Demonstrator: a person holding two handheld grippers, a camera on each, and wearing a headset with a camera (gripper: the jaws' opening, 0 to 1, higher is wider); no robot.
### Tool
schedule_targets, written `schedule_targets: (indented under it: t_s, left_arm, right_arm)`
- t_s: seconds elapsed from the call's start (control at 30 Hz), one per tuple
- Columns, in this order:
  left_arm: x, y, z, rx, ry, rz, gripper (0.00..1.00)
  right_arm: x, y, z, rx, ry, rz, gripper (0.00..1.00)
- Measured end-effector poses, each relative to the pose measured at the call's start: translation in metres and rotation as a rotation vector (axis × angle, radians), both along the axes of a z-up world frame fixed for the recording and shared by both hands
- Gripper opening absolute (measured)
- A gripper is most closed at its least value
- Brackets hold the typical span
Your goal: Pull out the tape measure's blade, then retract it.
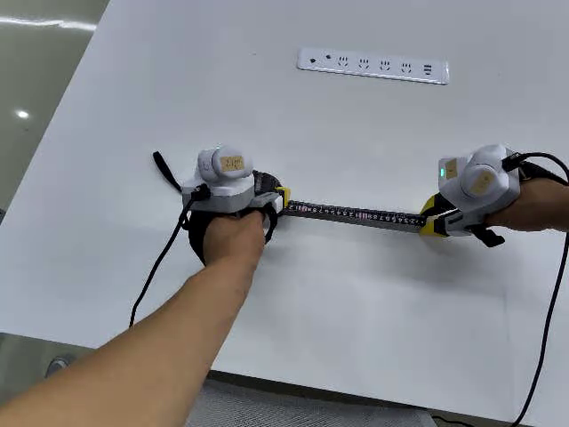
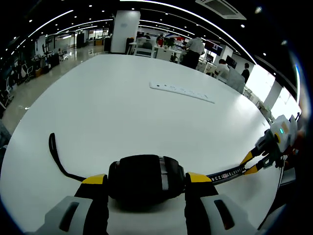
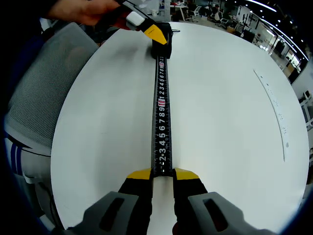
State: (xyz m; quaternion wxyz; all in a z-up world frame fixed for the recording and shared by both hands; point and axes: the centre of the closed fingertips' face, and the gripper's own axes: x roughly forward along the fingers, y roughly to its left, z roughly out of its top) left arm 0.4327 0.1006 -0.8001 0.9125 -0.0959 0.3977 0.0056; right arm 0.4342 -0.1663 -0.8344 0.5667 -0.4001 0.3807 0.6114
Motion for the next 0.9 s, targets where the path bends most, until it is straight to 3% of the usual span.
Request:
schedule_targets:
  t_s: [0.33,0.9]
  left_arm:
    - [0.0,0.001,0.001,0.012,-0.015,-0.008,0.57]
    - [0.0,0.002,0.002,-0.021,-0.032,-0.022,0.57]
  right_arm:
    - [0.001,0.002,0.001,0.011,-0.022,0.002,0.11]
    - [0.0,0.013,0.002,0.024,-0.031,-0.003,0.11]
